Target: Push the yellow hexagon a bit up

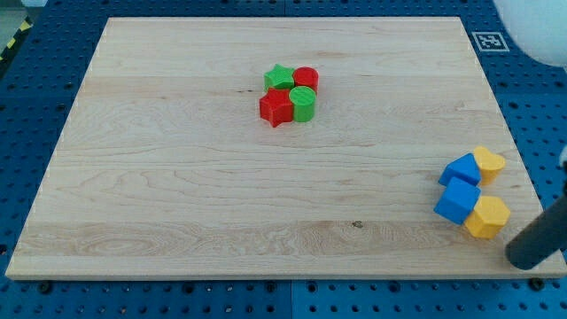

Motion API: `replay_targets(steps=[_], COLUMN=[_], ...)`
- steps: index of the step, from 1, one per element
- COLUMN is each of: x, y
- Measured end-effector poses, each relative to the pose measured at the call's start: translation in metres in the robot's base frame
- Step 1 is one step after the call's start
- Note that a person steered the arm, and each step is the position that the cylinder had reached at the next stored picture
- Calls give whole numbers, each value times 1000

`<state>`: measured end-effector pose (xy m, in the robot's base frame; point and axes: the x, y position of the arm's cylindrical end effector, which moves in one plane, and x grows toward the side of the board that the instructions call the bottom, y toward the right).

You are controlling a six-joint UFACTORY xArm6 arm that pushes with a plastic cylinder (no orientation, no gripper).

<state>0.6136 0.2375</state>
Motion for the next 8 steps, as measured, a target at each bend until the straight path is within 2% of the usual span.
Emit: replay_targets(steps=[1, 8], x=[-4, -24], y=[-17, -24])
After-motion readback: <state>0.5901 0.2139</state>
